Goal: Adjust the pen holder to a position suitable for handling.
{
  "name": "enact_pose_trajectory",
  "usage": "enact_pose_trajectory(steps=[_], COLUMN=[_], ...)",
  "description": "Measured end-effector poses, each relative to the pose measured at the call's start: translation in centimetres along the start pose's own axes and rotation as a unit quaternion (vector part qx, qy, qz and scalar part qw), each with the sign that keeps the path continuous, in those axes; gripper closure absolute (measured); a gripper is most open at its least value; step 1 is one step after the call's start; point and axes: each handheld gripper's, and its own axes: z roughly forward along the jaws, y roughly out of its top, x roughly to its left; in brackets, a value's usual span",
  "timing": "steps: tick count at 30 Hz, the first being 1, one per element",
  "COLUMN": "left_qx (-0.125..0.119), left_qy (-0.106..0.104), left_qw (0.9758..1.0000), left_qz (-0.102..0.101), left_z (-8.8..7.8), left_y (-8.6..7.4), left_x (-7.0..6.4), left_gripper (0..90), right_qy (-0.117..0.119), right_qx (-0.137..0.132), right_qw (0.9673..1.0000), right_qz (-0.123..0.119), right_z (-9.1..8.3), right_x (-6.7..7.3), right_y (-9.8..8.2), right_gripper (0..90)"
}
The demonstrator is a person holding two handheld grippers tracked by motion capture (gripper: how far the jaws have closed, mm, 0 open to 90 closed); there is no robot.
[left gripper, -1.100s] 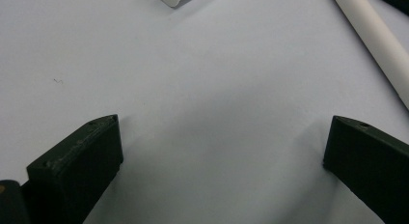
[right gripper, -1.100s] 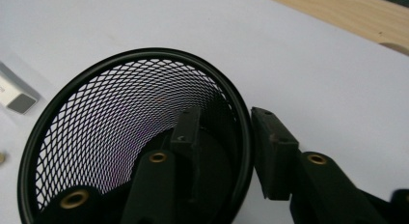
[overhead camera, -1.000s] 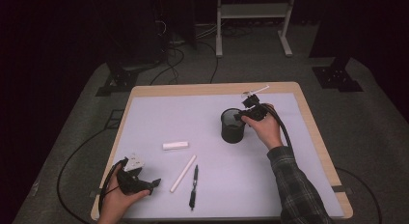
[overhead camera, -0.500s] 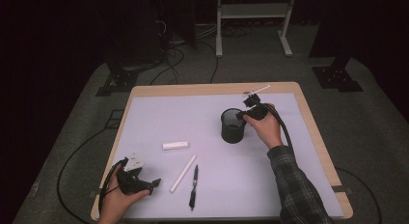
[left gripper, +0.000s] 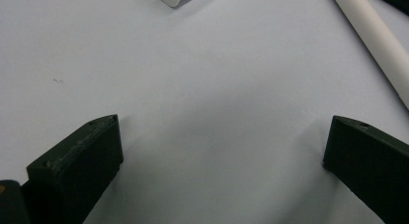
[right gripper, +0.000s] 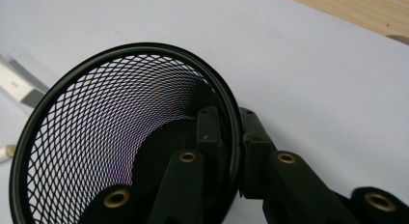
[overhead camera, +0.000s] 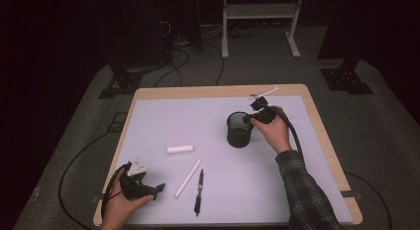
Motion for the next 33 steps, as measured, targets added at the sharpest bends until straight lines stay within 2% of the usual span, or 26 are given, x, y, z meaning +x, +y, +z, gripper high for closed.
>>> enact_pose_trajectory(steps=[9, 17, 33], left_qx=[0.0, 0.0, 0.001], left_qy=[0.0, 0.0, 0.0], left_qw=[1.0, 1.0, 1.0], left_qz=[0.0, 0.0, 0.0], left_z=[0.0, 0.0, 0.0], left_y=[0.0, 0.0, 0.0], left_x=[0.0, 0.0, 0.0], left_gripper=[0.0, 0.0, 0.0], right_qy=[0.002, 0.011, 0.031], right_qx=[-0.001, -0.01, -0.016], right_qw=[1.0, 0.9999, 0.9991], right_qz=[-0.006, -0.008, -0.023], right_z=[-1.5, -3.1, -4.7], right_x=[0.3, 0.8, 2.8], right_y=[-0.1, -1.1, -2.9], right_gripper=[81.1, 81.1, 81.1])
